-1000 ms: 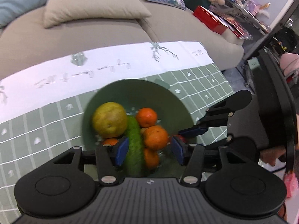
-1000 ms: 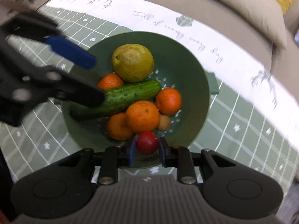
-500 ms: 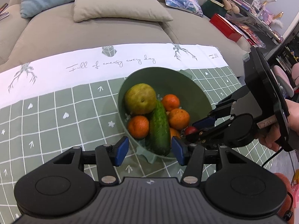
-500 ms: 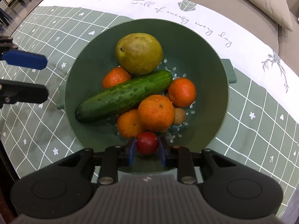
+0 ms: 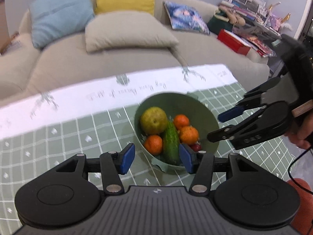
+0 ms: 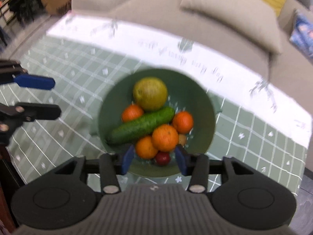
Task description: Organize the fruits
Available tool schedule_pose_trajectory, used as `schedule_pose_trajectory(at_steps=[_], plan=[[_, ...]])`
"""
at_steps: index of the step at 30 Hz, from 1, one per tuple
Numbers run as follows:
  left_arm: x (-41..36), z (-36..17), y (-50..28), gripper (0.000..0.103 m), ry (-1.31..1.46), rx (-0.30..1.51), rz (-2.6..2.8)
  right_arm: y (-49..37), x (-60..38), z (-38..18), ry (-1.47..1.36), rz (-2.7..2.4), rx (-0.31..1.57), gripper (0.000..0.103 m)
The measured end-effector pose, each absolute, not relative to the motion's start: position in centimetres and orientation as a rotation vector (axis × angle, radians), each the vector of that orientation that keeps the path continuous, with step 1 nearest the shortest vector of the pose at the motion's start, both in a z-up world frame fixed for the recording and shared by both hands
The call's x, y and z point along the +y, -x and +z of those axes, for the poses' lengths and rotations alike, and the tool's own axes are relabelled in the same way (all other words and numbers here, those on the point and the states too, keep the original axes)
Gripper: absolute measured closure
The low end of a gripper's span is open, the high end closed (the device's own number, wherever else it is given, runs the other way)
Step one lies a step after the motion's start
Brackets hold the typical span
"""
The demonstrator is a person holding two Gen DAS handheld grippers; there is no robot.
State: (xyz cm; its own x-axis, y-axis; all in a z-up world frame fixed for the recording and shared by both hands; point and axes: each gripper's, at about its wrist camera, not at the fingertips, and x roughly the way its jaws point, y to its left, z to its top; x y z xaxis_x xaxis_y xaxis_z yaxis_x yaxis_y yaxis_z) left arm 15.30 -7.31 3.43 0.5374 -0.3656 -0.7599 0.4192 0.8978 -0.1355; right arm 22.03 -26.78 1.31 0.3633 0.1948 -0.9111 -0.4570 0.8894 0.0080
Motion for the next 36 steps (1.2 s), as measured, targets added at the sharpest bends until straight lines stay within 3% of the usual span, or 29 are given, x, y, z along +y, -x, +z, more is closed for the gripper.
schedule_pose_trajectory(at_steps=[4,14,18,21,36], plan=[[-6.6,5.7,-13.6,0.036,-0.081,0.798,-0.431,-19.0,-26.4,5.3,0.242,0.37,1.004,0.04],[-5.6,8.2,-8.5,0.03,-0.127,0.642,-0.342,-8.6,-25.2,9.9,0.084,0.232,0.733,0.033],[-5.2,7.7,-6.7,0.025,-0.137,0.609,-0.279,-4.7,-24.1,8.9,0.001,0.164,0.661,0.032],[-5.1,7.0,-5.5,0.022,-0.185,0.595,-0.233,-2.6,-23.2,7.8,-0.039,0.106,0.62,0.025],[-4.2,2.4,-4.8,0.017,-0.143,0.662,-0.158,-1.1,-21.6,1.5,-0.04,-0.01,0.6,0.025]])
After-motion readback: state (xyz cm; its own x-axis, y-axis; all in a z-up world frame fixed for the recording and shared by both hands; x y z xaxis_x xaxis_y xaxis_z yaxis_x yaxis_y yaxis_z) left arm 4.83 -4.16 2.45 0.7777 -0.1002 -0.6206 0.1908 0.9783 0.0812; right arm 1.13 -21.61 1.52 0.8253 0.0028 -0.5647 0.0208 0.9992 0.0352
